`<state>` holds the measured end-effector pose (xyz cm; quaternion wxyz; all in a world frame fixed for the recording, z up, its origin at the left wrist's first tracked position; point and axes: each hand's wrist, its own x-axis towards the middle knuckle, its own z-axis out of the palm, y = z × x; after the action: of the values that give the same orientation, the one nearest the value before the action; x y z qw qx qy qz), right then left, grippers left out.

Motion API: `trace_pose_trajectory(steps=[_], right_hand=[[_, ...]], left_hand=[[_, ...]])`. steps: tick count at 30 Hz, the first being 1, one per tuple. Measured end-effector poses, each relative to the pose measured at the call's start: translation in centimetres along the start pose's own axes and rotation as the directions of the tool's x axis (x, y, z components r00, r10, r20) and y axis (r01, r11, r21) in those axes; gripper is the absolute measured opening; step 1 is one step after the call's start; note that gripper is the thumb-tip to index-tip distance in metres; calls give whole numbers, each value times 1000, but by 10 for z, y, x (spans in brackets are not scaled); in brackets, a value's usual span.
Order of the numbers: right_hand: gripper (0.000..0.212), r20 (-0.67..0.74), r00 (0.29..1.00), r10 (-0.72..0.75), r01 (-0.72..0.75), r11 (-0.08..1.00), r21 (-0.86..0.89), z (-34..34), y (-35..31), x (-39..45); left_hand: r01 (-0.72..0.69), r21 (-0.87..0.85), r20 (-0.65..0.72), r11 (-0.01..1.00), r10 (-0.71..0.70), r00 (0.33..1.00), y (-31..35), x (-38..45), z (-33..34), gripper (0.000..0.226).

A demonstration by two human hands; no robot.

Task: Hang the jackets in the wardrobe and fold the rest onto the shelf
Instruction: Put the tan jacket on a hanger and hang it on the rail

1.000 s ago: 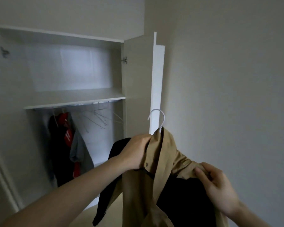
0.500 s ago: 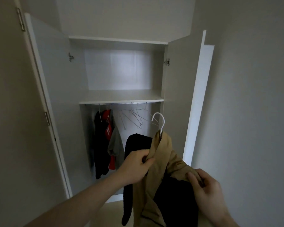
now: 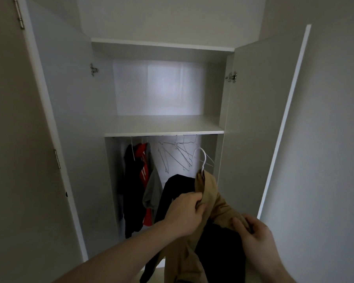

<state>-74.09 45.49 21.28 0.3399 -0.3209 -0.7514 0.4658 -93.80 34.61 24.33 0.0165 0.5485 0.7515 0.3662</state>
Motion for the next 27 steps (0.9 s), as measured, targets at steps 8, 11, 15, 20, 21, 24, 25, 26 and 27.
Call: trace_pose_trajectory(steps=[8,11,15,20,21,24,25,26,27], right_hand=[[23,88,994,64,-65,998,7,58,2,76],[22,44,997,58,-59,998,18,74,5,99],[22,6,999,38,-38,999,9,91,12,135],[21,1,1000,29,-29,998,53,116,25,183],[21,6,1000,23,-24,998,57,121,28,194],[25,20,1000,12,-13,997,74,133,45,228],[27,26,1000,15,-17,997,79,136,52,239],[28,39,999,19,-22,996,82,139,59,250],[29,56,998,24,-28,996,83,142,66,260]], left_hand=[[48,-93,39,994,-45,998,-72,65,-2,18],[66,-117,28,991,-63,998,-90,87,-2,8],[87,-138,36,987,-83,996,-114,114,-3,9],[115,-89,40,989,-112,993,-147,149,-5,18],[123,-71,43,990,-120,992,-153,158,-5,20],[171,-57,107,984,-165,981,-176,185,-8,29],[193,-76,140,978,-181,973,-183,194,-7,32],[219,-99,176,971,-200,964,-190,202,-6,34],[247,-114,210,962,-219,953,-197,209,-5,35]])
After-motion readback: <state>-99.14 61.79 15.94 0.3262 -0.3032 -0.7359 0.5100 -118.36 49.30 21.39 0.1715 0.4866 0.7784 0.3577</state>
